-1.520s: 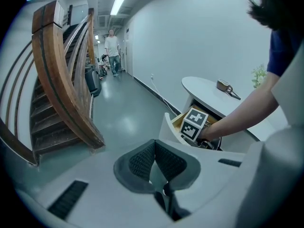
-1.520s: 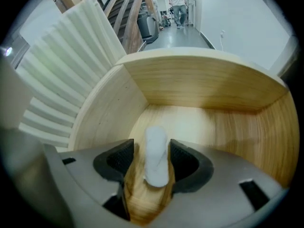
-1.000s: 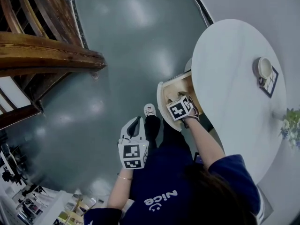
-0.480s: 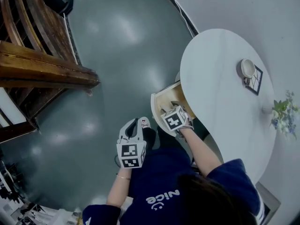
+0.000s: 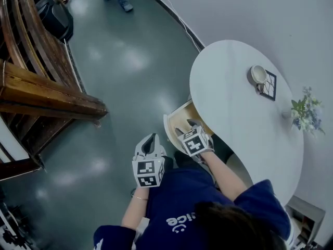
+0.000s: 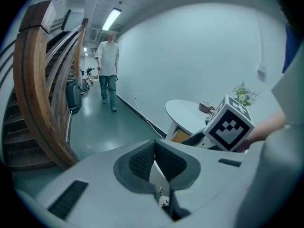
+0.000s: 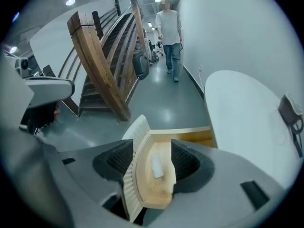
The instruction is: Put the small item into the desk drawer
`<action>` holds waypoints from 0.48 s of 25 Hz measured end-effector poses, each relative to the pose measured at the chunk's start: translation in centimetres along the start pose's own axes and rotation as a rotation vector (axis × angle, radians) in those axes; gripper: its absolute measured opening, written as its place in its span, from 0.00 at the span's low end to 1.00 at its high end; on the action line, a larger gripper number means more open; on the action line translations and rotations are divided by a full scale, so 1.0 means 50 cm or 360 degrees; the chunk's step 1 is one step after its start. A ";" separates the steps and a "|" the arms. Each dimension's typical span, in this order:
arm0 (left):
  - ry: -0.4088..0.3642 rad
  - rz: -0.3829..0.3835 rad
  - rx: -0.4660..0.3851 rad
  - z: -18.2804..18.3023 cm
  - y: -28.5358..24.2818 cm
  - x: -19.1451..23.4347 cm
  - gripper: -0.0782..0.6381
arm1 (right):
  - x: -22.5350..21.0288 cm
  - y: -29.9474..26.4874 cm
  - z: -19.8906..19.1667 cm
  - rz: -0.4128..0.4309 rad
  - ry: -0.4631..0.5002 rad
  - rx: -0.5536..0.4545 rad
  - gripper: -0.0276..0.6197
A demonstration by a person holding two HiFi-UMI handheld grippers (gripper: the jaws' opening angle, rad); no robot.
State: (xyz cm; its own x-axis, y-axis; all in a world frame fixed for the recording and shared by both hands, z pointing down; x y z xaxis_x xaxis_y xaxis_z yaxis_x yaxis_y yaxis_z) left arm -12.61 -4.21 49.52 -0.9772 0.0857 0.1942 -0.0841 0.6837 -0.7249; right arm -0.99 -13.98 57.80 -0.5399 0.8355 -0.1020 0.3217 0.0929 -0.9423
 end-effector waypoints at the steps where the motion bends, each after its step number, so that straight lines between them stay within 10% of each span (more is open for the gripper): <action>1: -0.0005 -0.0009 -0.0014 0.005 0.002 -0.002 0.11 | 0.002 0.013 0.003 -0.0008 -0.0005 -0.0031 0.44; 12: -0.0108 -0.0123 -0.0159 0.056 0.026 -0.042 0.11 | 0.022 0.154 0.010 -0.0073 -0.0171 -0.0377 0.44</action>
State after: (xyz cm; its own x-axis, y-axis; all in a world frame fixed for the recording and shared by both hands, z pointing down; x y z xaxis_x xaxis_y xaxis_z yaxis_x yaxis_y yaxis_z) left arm -11.23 -5.52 46.31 -0.9798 -0.0170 0.1993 -0.1432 0.7552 -0.6396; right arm 0.52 -12.60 50.28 -0.6337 0.7663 -0.1061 0.4611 0.2640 -0.8472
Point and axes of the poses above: the fingertips, and each gripper's own axes: y backward along the fingers, x to its left, z out of its top, the point moved 5 cm from there along y, backward along the fingers, and after that the axes turned 10 degrees about x, right-handed, at the moved point
